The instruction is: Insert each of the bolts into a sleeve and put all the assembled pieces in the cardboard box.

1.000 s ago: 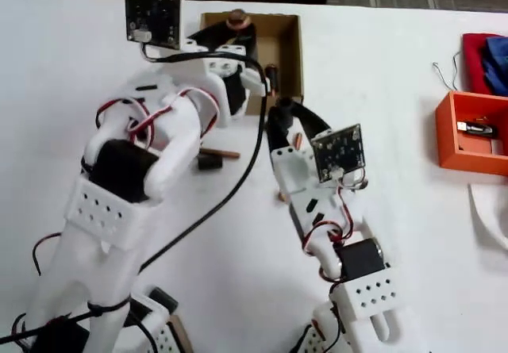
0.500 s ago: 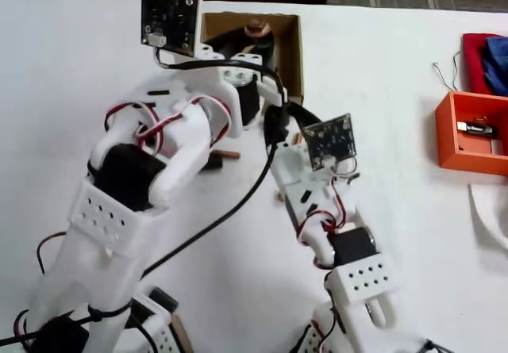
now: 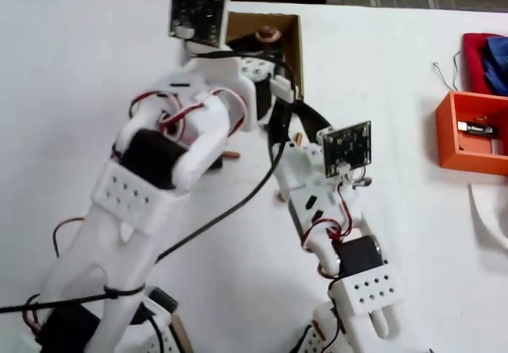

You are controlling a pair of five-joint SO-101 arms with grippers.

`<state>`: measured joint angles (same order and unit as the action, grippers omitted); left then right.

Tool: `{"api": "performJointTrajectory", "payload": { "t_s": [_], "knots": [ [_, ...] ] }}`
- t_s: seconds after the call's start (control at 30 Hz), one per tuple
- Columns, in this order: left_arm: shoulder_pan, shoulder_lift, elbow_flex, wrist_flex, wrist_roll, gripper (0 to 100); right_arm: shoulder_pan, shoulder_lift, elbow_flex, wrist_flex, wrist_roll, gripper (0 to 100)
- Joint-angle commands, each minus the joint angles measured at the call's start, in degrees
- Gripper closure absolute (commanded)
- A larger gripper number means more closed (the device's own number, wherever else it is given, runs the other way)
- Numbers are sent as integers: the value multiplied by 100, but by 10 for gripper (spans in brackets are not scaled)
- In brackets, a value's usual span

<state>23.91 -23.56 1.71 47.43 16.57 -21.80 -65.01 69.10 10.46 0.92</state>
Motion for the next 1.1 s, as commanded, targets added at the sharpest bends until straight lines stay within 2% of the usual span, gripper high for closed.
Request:
{"api": "performJointTrajectory", "payload": {
  "t_s": [0.0, 0.43, 0.7, 0.9, 1.07],
  "knots": [
    [44, 0, -84, -167, 44, 975, -48, -154, -123, -4, -26, 977],
    [53, 44, -585, 26, 44, 975, -48, -145, -123, -22, -26, 977],
    [334, 53, -470, 167, 44, 975, -48, -145, -123, -22, -26, 977],
    [281, 53, -180, 158, 26, 975, -48, -145, -123, -22, -26, 977],
    [325, 53, -66, 53, -677, 975, -48, -145, -123, -22, -18, 977]
  ]
}}
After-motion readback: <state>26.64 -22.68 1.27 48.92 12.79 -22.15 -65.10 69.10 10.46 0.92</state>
